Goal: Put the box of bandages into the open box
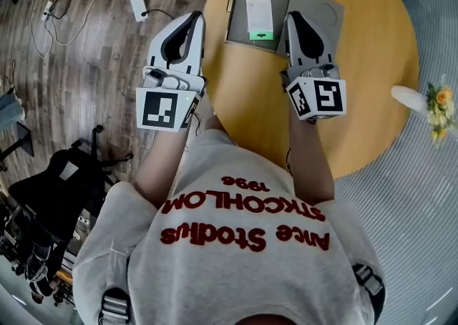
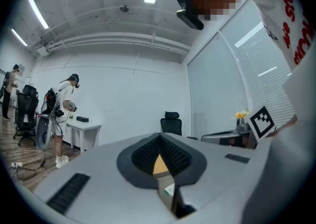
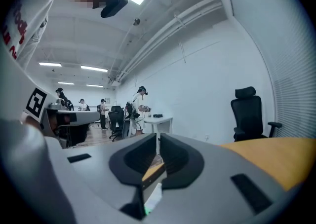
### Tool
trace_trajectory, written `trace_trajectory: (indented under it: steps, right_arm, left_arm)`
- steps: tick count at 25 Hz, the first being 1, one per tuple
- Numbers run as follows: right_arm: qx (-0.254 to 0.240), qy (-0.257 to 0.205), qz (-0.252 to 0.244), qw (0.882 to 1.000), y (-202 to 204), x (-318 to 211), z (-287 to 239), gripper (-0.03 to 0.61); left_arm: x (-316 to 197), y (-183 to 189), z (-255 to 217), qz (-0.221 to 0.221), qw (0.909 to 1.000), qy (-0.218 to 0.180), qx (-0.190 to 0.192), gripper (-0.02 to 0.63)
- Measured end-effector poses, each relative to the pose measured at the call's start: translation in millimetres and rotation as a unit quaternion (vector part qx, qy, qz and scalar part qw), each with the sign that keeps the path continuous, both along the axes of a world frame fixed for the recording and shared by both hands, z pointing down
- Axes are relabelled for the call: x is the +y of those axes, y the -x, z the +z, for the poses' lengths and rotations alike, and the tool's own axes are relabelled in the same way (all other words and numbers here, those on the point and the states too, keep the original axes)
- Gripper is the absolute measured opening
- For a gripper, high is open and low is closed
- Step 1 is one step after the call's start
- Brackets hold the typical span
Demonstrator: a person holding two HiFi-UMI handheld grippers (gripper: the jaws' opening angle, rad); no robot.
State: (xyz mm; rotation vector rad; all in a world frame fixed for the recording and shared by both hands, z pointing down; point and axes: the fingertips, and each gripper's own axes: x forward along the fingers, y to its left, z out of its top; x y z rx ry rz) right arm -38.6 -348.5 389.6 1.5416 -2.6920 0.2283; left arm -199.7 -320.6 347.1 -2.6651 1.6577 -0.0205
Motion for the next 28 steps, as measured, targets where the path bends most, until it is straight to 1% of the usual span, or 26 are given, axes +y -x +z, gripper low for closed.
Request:
trace_trajectory:
  steps: [3,7,11,15,21,28]
  right_arm:
    - [-0.007,-0.029,0.003,1.000,-5.8,9.0,-22.1,0.021]
    - [-0.016,-0.055,0.007,0.998,-15.9,23.6,-44.5,0.020]
    - [-0.010,-0.082,0.002,0.997,-25.5,42.3,-66.0,0.018]
    - [-0.012,-0.104,0.013,0.994,-40.9,59.4,-84.9,0.018]
    - [-0.017,-0.120,0.034,0.992,-61.3,83.9,-100.9,0.017]
    - [-0.018,-0.128,0.068,0.989,-107.0,117.2,-108.9,0.016]
  left_arm:
    - [2.9,-5.4,-16.3,-0.001,0.9998,-0.019,0.003,0.006]
    - [10.4,-13.1,-36.4,-0.002,0.9991,-0.042,0.000,0.006]
    - [22.1,-16.1,-55.5,-0.006,0.9977,-0.068,-0.004,0.006]
    - [34.3,-19.2,-69.8,-0.007,0.9963,-0.085,-0.006,0.006]
    - [54.2,-30.2,-77.6,0.001,0.9956,-0.093,-0.008,0.006]
    - [75.9,-60.0,-84.3,0.016,0.9946,-0.102,-0.012,0.006]
